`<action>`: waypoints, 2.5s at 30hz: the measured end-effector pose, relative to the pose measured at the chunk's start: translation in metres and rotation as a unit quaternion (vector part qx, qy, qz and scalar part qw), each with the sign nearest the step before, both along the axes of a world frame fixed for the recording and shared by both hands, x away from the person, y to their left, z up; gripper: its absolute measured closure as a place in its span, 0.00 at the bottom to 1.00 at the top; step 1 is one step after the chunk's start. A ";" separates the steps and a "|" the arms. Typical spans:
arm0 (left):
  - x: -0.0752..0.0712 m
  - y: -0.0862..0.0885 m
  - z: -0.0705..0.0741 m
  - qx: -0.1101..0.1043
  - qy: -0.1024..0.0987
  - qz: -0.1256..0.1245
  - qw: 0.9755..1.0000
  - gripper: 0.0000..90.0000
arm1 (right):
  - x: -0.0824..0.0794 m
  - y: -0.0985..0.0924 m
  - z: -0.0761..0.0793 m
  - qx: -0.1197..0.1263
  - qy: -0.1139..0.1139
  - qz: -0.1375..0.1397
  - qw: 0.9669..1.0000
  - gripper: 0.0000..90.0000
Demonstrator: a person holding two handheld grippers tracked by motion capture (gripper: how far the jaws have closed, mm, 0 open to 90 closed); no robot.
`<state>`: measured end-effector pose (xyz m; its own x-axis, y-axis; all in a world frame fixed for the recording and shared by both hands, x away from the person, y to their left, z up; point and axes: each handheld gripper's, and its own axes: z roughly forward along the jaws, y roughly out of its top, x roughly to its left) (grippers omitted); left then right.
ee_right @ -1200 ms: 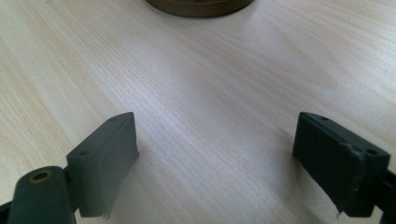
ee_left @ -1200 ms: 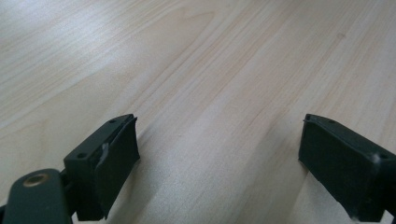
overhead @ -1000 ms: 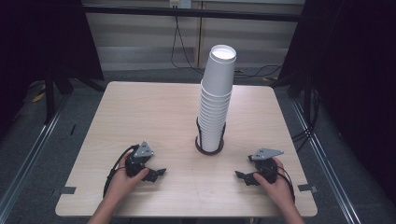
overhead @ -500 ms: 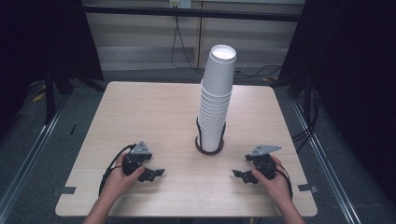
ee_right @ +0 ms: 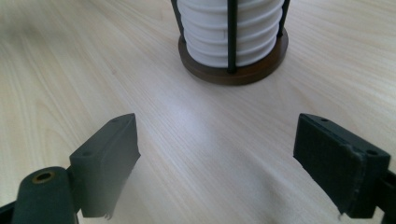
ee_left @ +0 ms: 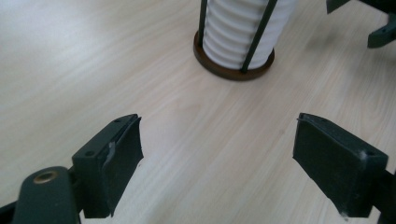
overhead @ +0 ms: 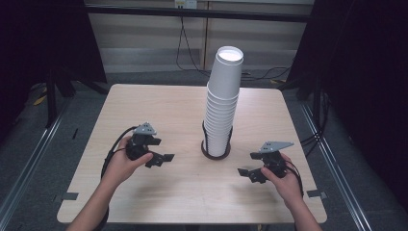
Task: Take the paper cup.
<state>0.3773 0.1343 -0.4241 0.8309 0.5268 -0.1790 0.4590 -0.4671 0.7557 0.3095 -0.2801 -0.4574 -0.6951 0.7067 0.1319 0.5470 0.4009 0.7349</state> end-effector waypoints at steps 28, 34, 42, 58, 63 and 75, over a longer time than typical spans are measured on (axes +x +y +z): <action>0.028 -0.047 0.104 0.017 -0.049 -0.054 0.997 0.17 | 0.038 0.017 0.090 0.010 -0.034 0.018 0.999 0.15; 0.033 -0.053 0.121 0.008 -0.051 -0.057 0.997 0.17 | 0.044 0.016 0.105 0.032 -0.040 0.013 0.999 0.15; 0.042 -0.068 0.143 -0.002 -0.058 -0.067 0.996 0.17 | 0.049 0.020 0.131 0.047 -0.057 0.012 0.997 0.15; 0.055 -0.099 0.182 -0.018 -0.080 -0.077 0.994 0.17 | 0.067 0.043 0.168 0.057 -0.087 0.002 0.995 0.16; 0.059 -0.116 0.183 -0.020 -0.090 -0.082 0.992 0.16 | 0.072 0.049 0.172 0.062 -0.094 -0.004 0.994 0.16; 0.067 -0.147 0.171 -0.053 -0.102 -0.081 0.990 0.05 | 0.076 0.060 0.171 0.065 -0.106 -0.009 0.992 0.16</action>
<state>0.4448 -0.0131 -0.2531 0.9272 0.3717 -0.0461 0.2176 -0.4344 0.8741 0.3860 -0.2202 -0.2866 -0.7047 0.7055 0.0752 0.3806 0.2865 0.8792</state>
